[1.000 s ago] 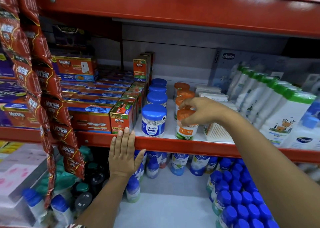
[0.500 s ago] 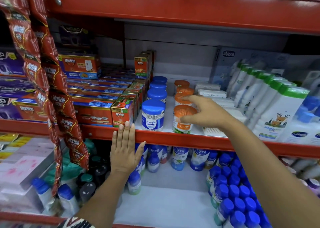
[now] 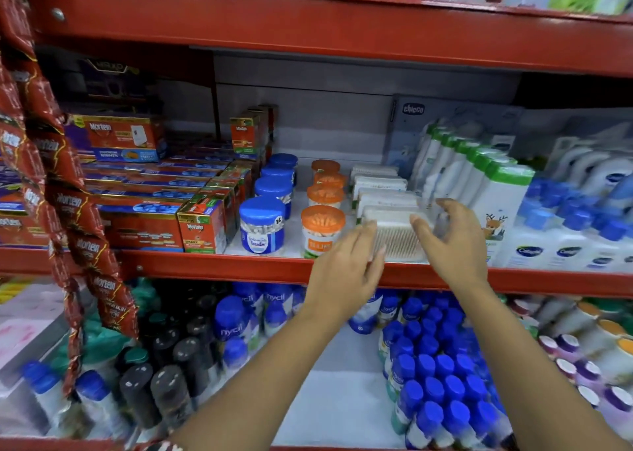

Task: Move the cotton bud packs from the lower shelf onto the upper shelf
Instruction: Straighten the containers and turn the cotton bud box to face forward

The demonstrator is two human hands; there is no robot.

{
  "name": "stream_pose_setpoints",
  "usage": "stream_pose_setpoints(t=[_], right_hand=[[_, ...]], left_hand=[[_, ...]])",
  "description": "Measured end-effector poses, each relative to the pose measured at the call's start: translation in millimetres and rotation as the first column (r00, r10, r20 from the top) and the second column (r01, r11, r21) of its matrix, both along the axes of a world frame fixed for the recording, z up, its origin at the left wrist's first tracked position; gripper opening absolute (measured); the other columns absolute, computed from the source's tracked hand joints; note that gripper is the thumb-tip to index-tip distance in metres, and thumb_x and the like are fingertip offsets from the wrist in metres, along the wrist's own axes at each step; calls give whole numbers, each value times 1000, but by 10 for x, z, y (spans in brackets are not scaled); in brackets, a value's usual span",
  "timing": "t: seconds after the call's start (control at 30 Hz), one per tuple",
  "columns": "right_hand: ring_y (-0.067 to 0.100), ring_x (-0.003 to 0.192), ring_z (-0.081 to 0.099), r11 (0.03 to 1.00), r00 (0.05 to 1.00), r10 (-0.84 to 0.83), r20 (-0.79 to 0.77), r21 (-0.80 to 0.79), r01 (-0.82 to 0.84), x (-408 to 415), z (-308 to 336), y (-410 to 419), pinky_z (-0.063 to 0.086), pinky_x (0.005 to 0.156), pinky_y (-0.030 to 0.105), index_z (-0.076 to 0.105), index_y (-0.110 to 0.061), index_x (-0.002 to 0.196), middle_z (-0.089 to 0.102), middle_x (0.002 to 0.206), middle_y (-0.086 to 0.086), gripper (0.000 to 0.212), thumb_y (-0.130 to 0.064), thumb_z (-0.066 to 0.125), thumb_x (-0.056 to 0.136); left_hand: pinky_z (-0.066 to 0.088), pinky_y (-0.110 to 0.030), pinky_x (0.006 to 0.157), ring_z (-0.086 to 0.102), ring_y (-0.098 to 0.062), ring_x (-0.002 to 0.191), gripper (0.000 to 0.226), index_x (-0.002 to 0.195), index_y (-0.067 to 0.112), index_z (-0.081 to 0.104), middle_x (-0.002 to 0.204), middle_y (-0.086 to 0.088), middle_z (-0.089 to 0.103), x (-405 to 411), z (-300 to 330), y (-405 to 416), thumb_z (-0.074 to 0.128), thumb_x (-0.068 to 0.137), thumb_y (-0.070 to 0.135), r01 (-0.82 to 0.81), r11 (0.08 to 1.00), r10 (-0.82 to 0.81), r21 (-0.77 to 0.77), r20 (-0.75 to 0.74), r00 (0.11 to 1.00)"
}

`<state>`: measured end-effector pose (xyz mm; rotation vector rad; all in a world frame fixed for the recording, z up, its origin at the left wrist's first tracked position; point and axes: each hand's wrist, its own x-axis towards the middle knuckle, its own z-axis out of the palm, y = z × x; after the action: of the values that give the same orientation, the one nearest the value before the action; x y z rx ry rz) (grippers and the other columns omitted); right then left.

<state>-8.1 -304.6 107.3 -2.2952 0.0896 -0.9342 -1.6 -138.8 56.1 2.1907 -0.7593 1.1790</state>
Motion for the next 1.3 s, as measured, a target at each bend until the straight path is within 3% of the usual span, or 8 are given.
stream_pose_setpoints(t=[0.13, 0.27, 0.43, 0.47, 0.53, 0.67, 0.87, 1.3], right_hand=[[34, 113, 57, 1000, 985, 16, -173, 17, -13, 132, 16, -74, 43, 88, 38, 50, -7, 129, 59, 129, 15, 56, -48, 56, 90], [30, 120, 55, 992, 962, 98, -255, 102, -74, 138, 36, -109, 44, 98, 41, 50, -12, 135, 57, 136, 11, 60, -50, 56, 89], [13, 102, 60, 884, 967, 240, -82, 430, -183, -139, -12, -132, 51, 87, 30, 54, -23, 117, 62, 117, -2, 50, -32, 80, 75], [12, 103, 62, 862, 968, 251, -27, 461, -211, -210, -47, -130, 52, 88, 29, 55, -23, 112, 64, 115, -2, 49, -27, 83, 72], [7, 102, 66, 817, 960, 268, 76, 509, -269, -343, -123, -122, 54, 88, 24, 57, -22, 104, 67, 111, -4, 47, -16, 87, 67], [1, 98, 69, 760, 934, 281, 221, 543, -357, -539, -252, -77, 55, 83, 17, 59, -15, 100, 69, 106, -13, 45, -6, 86, 66], [9, 103, 69, 605, 901, 264, 346, 668, -433, -627, -216, -90, 56, 86, 23, 66, -22, 97, 75, 103, -9, 32, -14, 81, 70], [4, 111, 65, 638, 893, 391, 223, 634, -438, -670, -262, -78, 55, 88, 21, 53, -16, 136, 66, 126, -5, 72, 8, 77, 72]], left_hand=[[51, -35, 58, 65, -23, 76, 46, 133, 10, 51, 87, -7, 68, 81, 179, -217, 44, 99, 40, -133, 986, 94, -101, -322, 942], [43, -36, 52, 58, -22, 60, 35, 87, 9, 61, 64, -5, 61, 106, 217, -302, 50, 98, 40, -100, 945, -65, -313, -478, 876], [38, -30, 56, 53, -14, 54, 43, 87, 9, 71, 59, -4, 62, -87, 345, -274, 50, 99, 44, -80, 833, -273, -548, -532, 801], [39, -30, 56, 58, -17, 60, 43, 88, 6, 67, 79, 3, 68, -122, 355, -261, 51, 98, 45, -87, 788, -328, -610, -535, 779], [44, -28, 62, 53, -10, 49, 41, 86, 8, 58, 56, -11, 47, -186, 366, -221, 56, 94, 48, -72, 694, -462, -717, -519, 719], [54, -42, 93, 72, -16, 91, 29, 92, 14, 77, 87, -2, 77, -235, 393, -164, 67, 89, 41, -51, 592, -621, -804, -495, 608], [55, -17, 80, 71, -8, 95, 18, 105, 18, 71, 98, 1, 76, -393, 424, -88, 70, 87, 12, 16, 505, -734, -863, -419, 534], [54, -25, 92, 67, -7, 107, 51, 121, 21, 61, 115, 2, 71, -470, 183, 5, 71, 80, -7, 73, 578, -646, -813, -401, 650]])
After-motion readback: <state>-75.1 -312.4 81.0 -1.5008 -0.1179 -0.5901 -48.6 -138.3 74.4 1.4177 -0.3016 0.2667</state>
